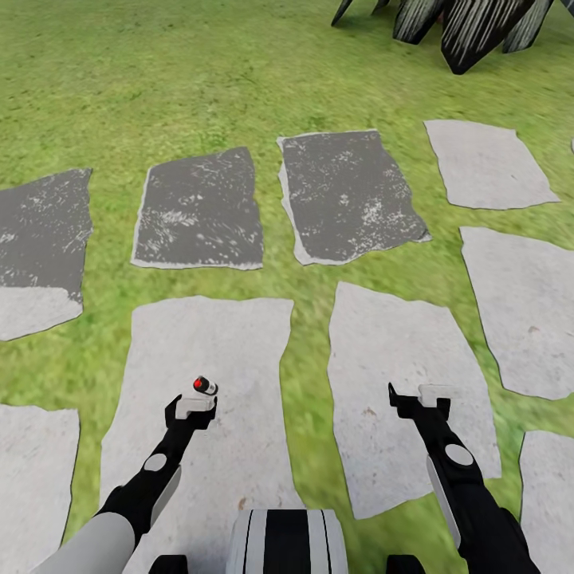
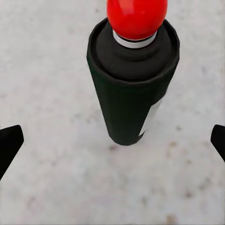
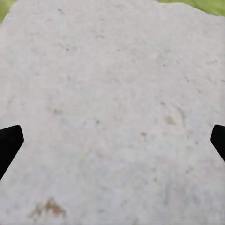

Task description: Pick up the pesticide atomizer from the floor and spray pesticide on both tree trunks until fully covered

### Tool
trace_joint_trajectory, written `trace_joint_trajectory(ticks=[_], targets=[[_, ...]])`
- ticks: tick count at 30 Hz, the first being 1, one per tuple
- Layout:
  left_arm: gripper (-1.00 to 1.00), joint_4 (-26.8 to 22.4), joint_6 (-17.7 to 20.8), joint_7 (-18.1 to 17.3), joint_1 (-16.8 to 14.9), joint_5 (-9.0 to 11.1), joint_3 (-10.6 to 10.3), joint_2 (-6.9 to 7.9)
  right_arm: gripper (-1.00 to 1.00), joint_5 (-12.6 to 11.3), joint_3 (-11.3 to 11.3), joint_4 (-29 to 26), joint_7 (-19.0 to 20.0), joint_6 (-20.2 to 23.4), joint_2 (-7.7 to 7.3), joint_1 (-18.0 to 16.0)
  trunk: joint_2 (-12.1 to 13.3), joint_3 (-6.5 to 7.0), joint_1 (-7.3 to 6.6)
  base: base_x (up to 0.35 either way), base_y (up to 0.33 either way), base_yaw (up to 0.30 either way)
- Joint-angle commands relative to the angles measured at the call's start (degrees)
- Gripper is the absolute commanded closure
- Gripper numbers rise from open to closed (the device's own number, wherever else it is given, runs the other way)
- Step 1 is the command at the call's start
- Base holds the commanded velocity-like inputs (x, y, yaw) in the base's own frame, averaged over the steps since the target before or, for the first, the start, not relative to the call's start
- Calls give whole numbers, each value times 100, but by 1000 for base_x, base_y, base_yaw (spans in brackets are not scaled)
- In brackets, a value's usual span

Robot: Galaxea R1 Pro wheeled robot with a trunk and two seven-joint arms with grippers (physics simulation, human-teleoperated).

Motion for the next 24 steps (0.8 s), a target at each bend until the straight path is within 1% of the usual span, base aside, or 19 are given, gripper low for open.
trace_joint_trajectory(ticks=[1, 4, 10, 17, 24], targets=[[-100, 0, 0, 0, 0, 0, 0, -2, -100, 0, 0, 0, 0, 1, 0, 0, 0, 0, 0, 8, 4, 0], [-100, 0, 1, 0, 0, 0, 0, -12, -100, 0, 0, 0, 0, 3, 0, 0, 0, 0, 0, 65, 1, 0], [-100, 0, 4, 0, 0, -1, -2, -27, -100, 0, 0, 0, 2, -1, -1, 0, 0, 0, 0, 194, 0, 0], [-100, 0, 0, 0, -1, 0, 0, -26, -100, 0, 2, 0, 0, -1, -3, 0, 0, 4, 0, 23, 0, 0], [-100, 0, 1, 0, -1, 0, 0, -26, -100, 0, 0, 0, 0, -1, -2, 0, 0, 46, 0, 1, 0, 0]])
